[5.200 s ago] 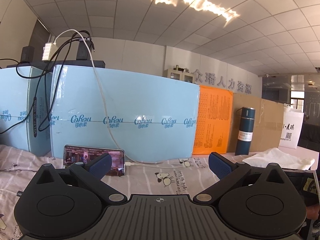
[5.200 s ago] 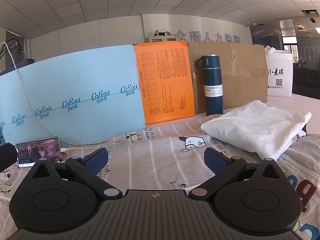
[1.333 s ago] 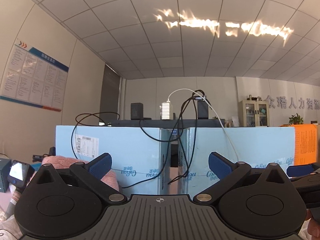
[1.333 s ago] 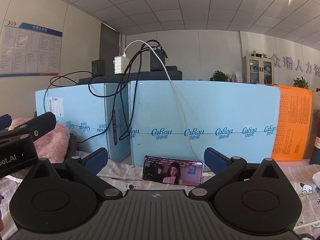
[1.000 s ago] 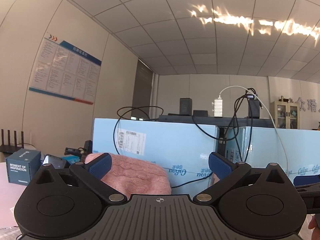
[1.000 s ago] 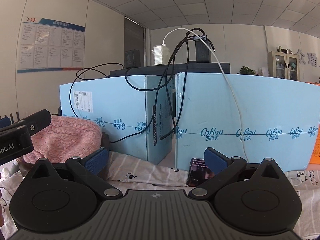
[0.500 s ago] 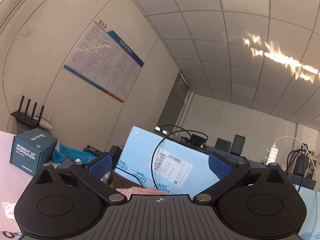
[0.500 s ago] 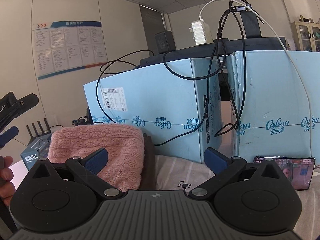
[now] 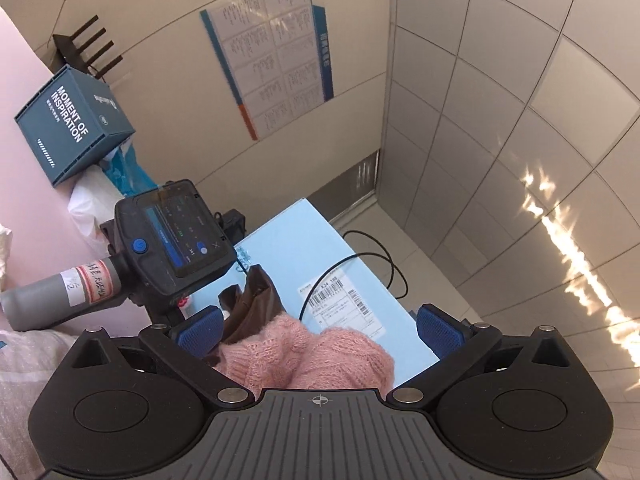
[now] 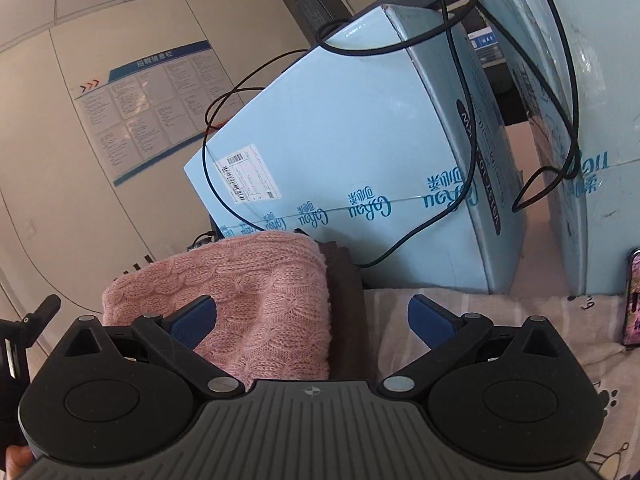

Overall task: Fold clothes
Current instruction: 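Move both tools toward the pink sweater lying beside the brown jacket, then grasp the pink sweater with both grippers and lift it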

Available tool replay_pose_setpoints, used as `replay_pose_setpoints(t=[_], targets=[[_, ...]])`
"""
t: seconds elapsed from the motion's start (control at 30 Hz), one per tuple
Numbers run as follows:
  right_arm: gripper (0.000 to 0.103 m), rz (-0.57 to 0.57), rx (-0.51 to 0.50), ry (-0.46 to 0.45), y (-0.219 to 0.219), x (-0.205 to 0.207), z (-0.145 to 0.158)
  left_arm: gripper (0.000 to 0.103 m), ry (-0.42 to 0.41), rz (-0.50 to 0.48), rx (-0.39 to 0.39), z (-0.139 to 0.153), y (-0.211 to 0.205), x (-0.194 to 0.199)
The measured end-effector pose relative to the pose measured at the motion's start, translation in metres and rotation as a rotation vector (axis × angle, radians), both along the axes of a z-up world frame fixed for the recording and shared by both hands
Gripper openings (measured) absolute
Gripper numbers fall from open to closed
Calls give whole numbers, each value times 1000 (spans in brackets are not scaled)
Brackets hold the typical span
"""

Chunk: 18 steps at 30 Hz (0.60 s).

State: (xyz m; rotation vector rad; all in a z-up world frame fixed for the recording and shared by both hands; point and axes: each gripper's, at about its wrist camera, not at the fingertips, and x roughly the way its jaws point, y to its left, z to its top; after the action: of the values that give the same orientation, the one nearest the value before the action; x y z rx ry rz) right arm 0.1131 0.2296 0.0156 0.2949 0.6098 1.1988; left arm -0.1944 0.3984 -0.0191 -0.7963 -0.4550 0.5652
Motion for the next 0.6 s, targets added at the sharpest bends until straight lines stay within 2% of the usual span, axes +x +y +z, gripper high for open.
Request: replay_pose_setpoints(t=[0.07, 0.1, 0.2, 0.27, 0.43, 0.6], targets=[[103, 54, 36, 76, 9, 7, -10, 103, 49, -30, 42, 5, -4, 8], [103, 77, 50, 105, 13, 10, -15, 103, 99, -33, 54, 7, -6, 15], [103, 73, 50, 123, 26, 11, -26, 103, 266, 69, 40, 7, -10, 34], [103, 59, 28, 128, 34, 12, -33, 103, 339, 97, 60, 6, -15, 44], [101, 58, 68, 201, 38, 10, -46, 103, 396, -25, 165, 7, -29, 67], [100, 17, 102, 121, 31, 0, -35, 103, 409, -5, 160, 3, -31, 72]])
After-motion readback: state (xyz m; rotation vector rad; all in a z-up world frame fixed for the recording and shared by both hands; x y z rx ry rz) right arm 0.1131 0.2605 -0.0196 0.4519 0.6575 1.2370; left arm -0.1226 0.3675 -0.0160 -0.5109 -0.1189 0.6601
